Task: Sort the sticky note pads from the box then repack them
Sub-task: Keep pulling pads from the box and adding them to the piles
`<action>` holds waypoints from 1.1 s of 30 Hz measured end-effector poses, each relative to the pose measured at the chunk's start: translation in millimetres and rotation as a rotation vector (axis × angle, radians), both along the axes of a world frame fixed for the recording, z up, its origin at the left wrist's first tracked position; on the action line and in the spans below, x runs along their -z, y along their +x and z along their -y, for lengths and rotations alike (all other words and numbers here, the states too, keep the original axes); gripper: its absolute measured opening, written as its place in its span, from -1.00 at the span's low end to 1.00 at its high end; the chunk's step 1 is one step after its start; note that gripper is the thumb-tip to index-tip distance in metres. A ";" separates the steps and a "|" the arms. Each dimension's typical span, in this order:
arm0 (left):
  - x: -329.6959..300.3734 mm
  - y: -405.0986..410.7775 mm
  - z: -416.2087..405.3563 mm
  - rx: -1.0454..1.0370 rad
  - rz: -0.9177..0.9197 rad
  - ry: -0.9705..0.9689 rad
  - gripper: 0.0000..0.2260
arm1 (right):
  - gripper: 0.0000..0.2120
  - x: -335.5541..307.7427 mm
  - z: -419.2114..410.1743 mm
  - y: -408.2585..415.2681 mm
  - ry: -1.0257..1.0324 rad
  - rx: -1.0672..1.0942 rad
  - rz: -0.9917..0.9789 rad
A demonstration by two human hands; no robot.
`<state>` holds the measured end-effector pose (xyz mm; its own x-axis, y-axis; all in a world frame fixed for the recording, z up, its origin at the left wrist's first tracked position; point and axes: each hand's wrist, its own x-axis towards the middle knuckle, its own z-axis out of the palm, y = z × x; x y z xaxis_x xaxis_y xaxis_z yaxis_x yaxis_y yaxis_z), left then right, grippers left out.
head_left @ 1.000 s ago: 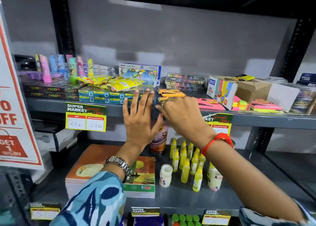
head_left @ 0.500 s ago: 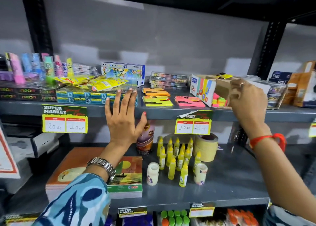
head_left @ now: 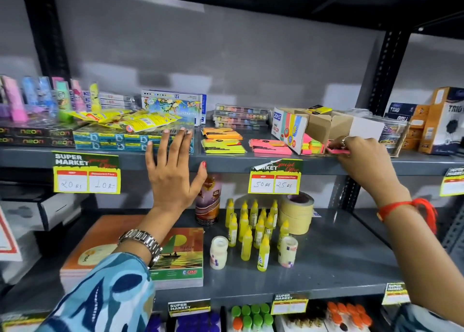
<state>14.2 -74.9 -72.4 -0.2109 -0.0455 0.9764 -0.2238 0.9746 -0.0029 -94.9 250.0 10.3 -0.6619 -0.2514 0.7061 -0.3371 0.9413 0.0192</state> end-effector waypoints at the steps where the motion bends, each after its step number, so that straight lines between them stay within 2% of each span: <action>1: -0.2 0.6 -0.3 0.001 0.006 0.001 -0.47 | -0.79 0.2 -0.3 3.5 -0.011 0.002 -0.017; 5: -0.6 1.9 -0.6 0.001 0.020 0.002 -0.46 | -0.84 4.0 -3.8 12.9 -0.012 0.033 -0.059; 7: -0.8 2.1 -0.5 0.001 0.024 0.003 -0.46 | -0.88 7.0 -7.0 16.0 -0.082 0.026 -0.119; 12: -0.6 1.0 0.3 -0.021 0.027 -0.002 -0.46 | -0.83 9.1 -2.9 34.8 -0.412 -0.143 -0.566; 14: -0.4 0.6 0.4 -0.025 0.017 -0.007 -0.46 | -0.83 5.1 10.4 47.3 -0.443 -0.293 -0.741; 16: -0.6 0.0 -0.4 -0.019 0.001 -0.004 -0.46 | -0.85 1.6 30.9 58.4 -0.368 -0.428 -0.820; 19: -0.2 -0.1 -1.0 -0.013 -0.008 0.004 -0.46 | -0.81 0.5 70.2 70.4 -0.173 -0.526 -0.767; 21: 0.3 1.0 -0.7 -0.011 0.001 0.000 -0.46 | -0.76 0.2 92.1 70.6 -0.064 -0.480 -0.651; 25: -0.6 2.3 -0.6 -0.008 0.016 0.006 -0.46 | -0.89 -2.2 116.2 60.2 0.139 -0.200 -0.162; 29: -0.1 0.6 -0.8 -0.005 0.013 0.006 -0.47 | -0.90 -0.2 120.8 52.4 0.162 -0.215 -0.035; 33: 1.0 -0.3 0.4 -0.011 -0.001 -0.002 -0.47 | -0.86 -3.0 106.4 52.5 0.022 -0.304 -0.046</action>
<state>13.9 -75.3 -73.4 -0.2094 -0.0459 0.9768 -0.2350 0.9720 -0.0047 -42.4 143.6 13.4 -0.5214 -0.4487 0.7258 -0.6019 0.7963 0.0599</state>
